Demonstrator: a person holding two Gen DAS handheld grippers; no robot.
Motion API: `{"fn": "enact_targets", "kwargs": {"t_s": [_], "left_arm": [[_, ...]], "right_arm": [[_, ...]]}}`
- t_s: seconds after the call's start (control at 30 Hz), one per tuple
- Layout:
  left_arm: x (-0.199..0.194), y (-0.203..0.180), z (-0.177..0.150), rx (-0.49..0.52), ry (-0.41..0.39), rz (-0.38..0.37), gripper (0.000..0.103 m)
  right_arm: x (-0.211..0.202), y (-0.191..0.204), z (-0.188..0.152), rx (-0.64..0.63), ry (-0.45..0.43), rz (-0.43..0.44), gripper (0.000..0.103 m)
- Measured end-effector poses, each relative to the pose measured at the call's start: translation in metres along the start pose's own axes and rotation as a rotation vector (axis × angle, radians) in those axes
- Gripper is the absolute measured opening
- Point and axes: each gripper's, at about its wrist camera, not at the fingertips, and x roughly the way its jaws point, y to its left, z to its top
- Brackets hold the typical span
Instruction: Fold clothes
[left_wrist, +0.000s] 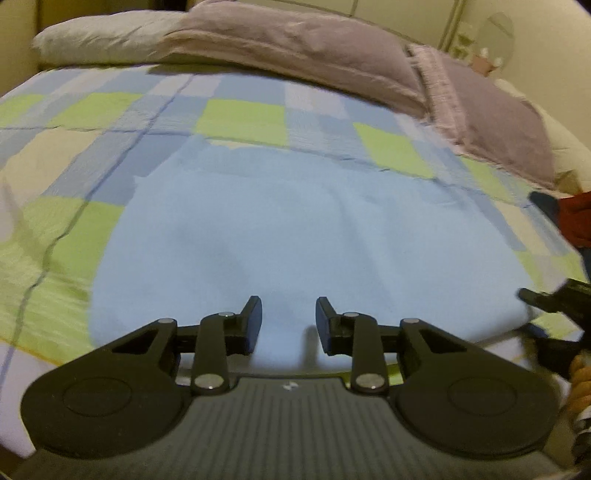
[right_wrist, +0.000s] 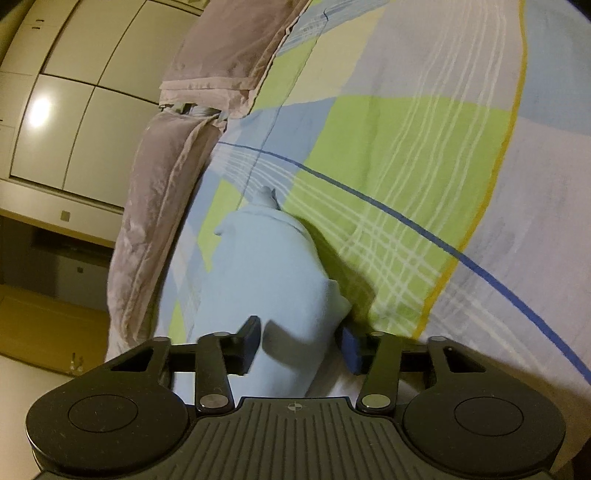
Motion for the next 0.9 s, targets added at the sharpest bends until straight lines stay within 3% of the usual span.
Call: {"fn": "enact_targets", "kwargs": {"t_s": [0.07, 0.17, 0.3, 0.37, 0.5, 0.6, 0.73, 0.87, 0.9], "left_arm": [[-0.004, 0.018, -0.002, -0.052, 0.007, 0.024, 0.018], [-0.016, 0.047, -0.006, -0.176, -0.008, -0.015, 0.017], [-0.017, 0.082, -0.009, -0.330, 0.007, -0.088, 0.014], [-0.019, 0.097, -0.009, -0.397, 0.004, -0.134, 0.014], [-0.022, 0.121, -0.010, -0.477, -0.004, -0.202, 0.014], [-0.023, 0.134, -0.015, -0.540, -0.005, -0.240, 0.014], [-0.025, 0.148, -0.022, -0.605, -0.008, -0.263, 0.014], [-0.028, 0.150, -0.024, -0.610, -0.007, -0.261, 0.014], [-0.029, 0.149, -0.024, -0.608, -0.006, -0.261, 0.014]], "right_arm": [[0.002, 0.001, -0.001, -0.008, -0.004, -0.010, 0.037], [0.006, 0.009, -0.002, -0.066, -0.003, -0.047, 0.024], [0.009, 0.038, -0.014, -0.281, -0.021, -0.149, 0.016], [0.011, 0.064, -0.030, -0.468, -0.056, -0.220, 0.014], [0.011, 0.131, -0.096, -0.997, -0.210, -0.303, 0.013], [0.013, 0.168, -0.162, -1.363, -0.271, -0.214, 0.012], [0.031, 0.174, -0.261, -1.755, -0.165, -0.065, 0.012], [0.061, 0.142, -0.326, -1.960, 0.010, -0.033, 0.012], [0.066, 0.135, -0.335, -2.003, 0.021, -0.046, 0.020]]}}
